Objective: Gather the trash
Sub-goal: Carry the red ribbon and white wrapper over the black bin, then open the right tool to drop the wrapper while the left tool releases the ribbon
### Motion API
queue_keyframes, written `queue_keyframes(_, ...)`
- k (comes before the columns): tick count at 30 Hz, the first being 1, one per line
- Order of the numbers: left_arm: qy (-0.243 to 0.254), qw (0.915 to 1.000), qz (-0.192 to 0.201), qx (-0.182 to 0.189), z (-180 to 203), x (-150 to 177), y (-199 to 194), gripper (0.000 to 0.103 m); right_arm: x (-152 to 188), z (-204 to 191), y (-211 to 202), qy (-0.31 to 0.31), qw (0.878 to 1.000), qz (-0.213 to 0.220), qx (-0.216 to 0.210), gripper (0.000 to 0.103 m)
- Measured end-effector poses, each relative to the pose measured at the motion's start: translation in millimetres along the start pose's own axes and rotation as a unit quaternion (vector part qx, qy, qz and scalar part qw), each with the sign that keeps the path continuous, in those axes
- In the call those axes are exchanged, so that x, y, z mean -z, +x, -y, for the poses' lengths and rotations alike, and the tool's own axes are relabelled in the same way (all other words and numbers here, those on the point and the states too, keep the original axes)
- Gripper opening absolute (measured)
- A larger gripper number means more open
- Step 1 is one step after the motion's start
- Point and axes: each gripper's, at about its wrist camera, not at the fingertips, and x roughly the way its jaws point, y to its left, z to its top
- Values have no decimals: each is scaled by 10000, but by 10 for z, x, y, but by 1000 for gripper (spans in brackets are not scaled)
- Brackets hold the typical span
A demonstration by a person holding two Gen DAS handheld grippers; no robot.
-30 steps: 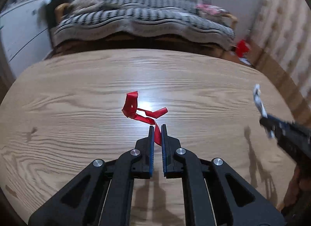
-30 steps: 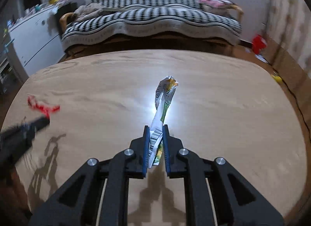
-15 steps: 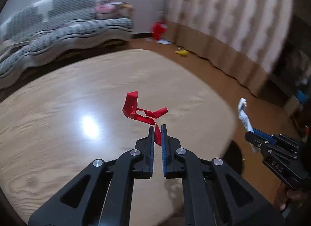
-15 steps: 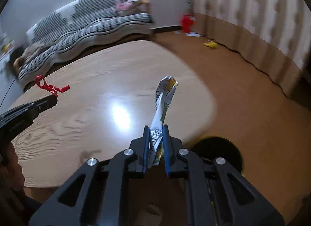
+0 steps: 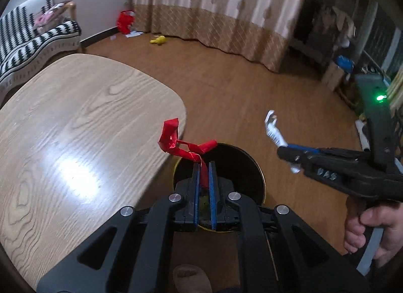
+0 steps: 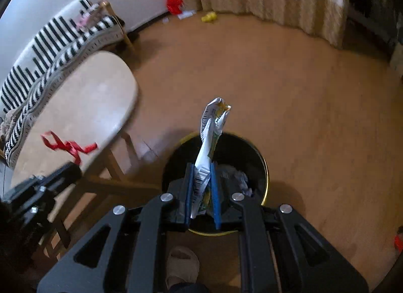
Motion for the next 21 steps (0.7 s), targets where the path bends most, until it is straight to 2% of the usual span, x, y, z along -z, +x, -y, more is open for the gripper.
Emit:
queue_keyframes(6, -30, 9999, -132, 50, -31, -123, 223, 6, 22, 20, 193, 46, 9995, -315, -78, 14)
queue_keyframes(21, -49, 9997, -219, 63, 17, -150, 326, 6, -70, -60, 215, 46, 9995, -267, -146, 14)
